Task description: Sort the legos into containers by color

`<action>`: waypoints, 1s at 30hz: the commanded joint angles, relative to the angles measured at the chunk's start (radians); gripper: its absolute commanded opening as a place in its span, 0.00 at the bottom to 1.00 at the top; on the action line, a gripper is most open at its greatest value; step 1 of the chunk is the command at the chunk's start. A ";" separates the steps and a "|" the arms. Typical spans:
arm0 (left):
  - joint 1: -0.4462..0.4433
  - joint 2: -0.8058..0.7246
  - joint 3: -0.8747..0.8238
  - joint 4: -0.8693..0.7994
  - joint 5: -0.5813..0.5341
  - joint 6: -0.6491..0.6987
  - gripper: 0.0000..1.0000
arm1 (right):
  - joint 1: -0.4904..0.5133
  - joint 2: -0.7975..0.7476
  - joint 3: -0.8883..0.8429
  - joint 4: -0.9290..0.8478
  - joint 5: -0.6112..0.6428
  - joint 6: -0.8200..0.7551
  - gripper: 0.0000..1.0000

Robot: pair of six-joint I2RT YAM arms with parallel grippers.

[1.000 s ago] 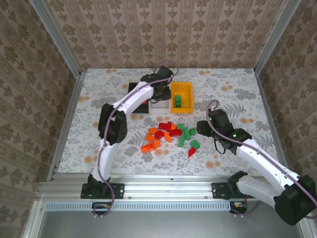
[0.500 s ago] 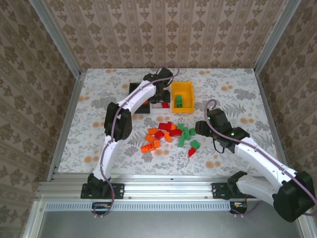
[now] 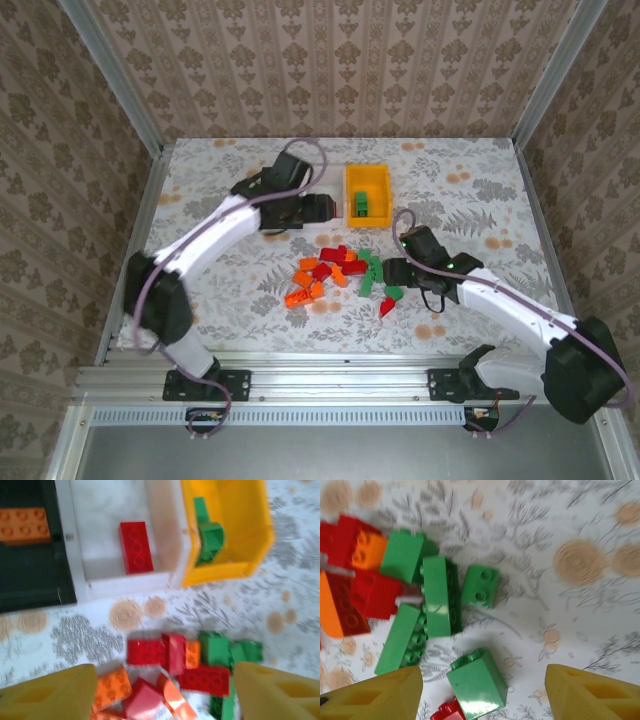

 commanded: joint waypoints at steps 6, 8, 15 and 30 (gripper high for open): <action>-0.019 -0.332 -0.551 0.356 0.054 -0.166 0.98 | 0.053 0.154 0.010 -0.016 -0.003 -0.037 0.67; -0.019 -0.359 -0.589 0.355 0.050 -0.180 0.99 | 0.055 0.169 0.003 -0.019 0.003 -0.036 0.66; -0.017 -0.344 -0.590 0.378 0.058 -0.193 0.99 | 0.055 0.196 0.021 -0.034 0.054 -0.012 0.60; -0.030 -0.305 -0.569 0.398 0.067 -0.205 0.98 | 0.052 0.228 0.034 -0.036 0.137 0.051 0.31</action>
